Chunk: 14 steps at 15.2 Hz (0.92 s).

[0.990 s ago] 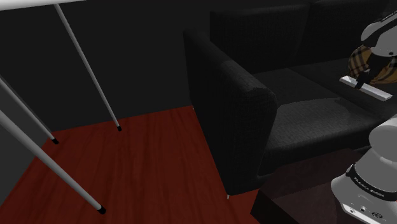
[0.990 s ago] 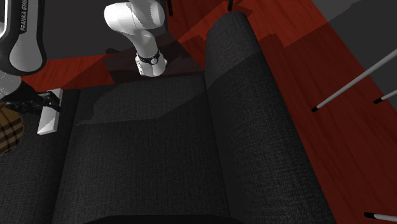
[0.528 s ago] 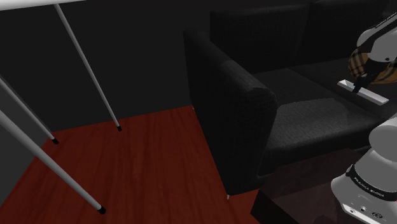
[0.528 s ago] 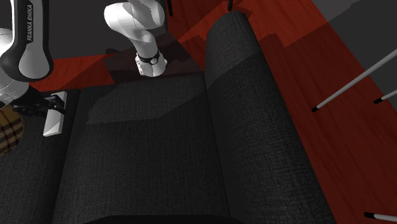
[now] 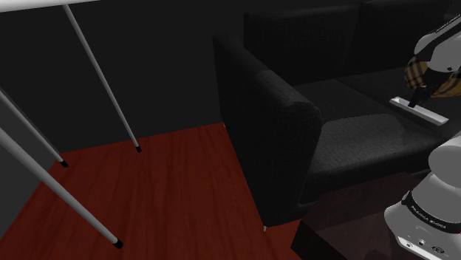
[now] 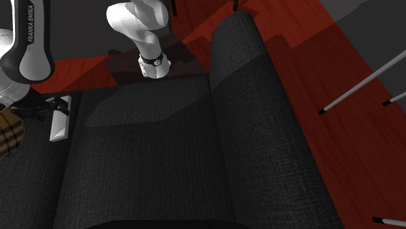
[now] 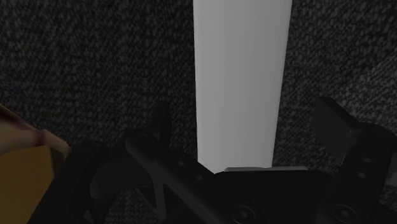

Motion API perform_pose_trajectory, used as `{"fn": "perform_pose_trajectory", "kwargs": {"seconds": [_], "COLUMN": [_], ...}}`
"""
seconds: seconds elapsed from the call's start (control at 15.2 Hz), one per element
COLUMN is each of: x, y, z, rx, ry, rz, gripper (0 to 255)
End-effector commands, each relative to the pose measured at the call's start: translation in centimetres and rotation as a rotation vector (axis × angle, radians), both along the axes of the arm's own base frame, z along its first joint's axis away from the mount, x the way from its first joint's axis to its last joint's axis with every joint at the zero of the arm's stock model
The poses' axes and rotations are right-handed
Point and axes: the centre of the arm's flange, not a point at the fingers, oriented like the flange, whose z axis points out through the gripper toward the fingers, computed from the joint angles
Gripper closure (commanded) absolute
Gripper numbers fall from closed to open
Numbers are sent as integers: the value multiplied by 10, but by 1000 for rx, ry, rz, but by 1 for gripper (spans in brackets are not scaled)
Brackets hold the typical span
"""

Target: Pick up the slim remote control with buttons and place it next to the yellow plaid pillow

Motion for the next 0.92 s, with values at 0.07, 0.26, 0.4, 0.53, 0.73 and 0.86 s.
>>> {"fn": "perform_pose_trajectory", "kwargs": {"seconds": [0.07,0.26,0.4,0.53,0.73,0.86], "x": [0,0,-1,-1,-1,-1], "y": [0,1,2,2,2,2], "z": [0,40,50,50,50,50], "rx": [0,0,0,0,0,0], "ry": [0,0,0,0,0,0], "rz": [0,0,0,0,0,0], "gripper": [0,0,0,0,0,0]}}
